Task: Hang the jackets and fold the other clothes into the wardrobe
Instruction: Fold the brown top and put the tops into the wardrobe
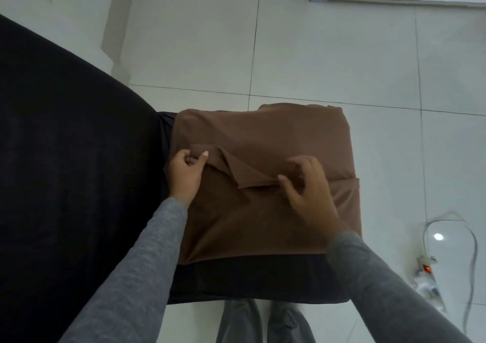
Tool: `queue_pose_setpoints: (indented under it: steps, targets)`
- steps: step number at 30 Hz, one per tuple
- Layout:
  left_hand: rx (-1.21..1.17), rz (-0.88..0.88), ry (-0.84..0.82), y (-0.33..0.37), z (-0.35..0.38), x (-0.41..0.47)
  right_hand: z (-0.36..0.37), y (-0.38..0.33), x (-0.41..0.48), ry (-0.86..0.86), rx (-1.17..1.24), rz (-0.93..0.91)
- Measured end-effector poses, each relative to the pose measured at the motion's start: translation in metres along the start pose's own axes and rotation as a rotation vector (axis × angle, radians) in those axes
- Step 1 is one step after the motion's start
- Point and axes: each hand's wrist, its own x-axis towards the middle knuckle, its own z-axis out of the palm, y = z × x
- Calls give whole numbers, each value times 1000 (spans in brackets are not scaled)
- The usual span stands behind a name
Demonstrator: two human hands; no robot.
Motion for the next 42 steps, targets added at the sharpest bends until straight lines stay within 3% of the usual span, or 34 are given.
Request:
queue_pose_setpoints:
  steps: [3,5,7,9,12,15,23,28,31,36,42]
  targets:
    - [-62,64,-21,-1,-1,2,25,-20,6,-262,-265,-151]
    - [-141,97,-31,5,-4,0,36,-27,16,-242,-367,-121]
    - [-218,98,-48,12,-7,-4,43,-30,27,-103,-267,-43]
    - [-277,39,-145,15,-10,-6,41,-33,38,30,-10,79]
    - [-221,-13,-273,4,-14,-2,36,-37,51,-12,175,269]
    - [-183,49,-213,1,-19,-2,34,-38,57,-52,176,294]
    - [-268,255,-39,-15,-35,-44,29,-41,12,169,123,52]
    - [-28,478,-101,-58,-39,-88,31,-24,-28,77,125,-67]
    - [-33,380,-60,-75,-41,-104,28,-9,-46,-34,140,-45]
    - [-87,62,85,-69,-35,-98,21,-16,-44,131,271,131]
    - [168,39,46,-51,-35,-63,24,-31,-23,-27,43,498]
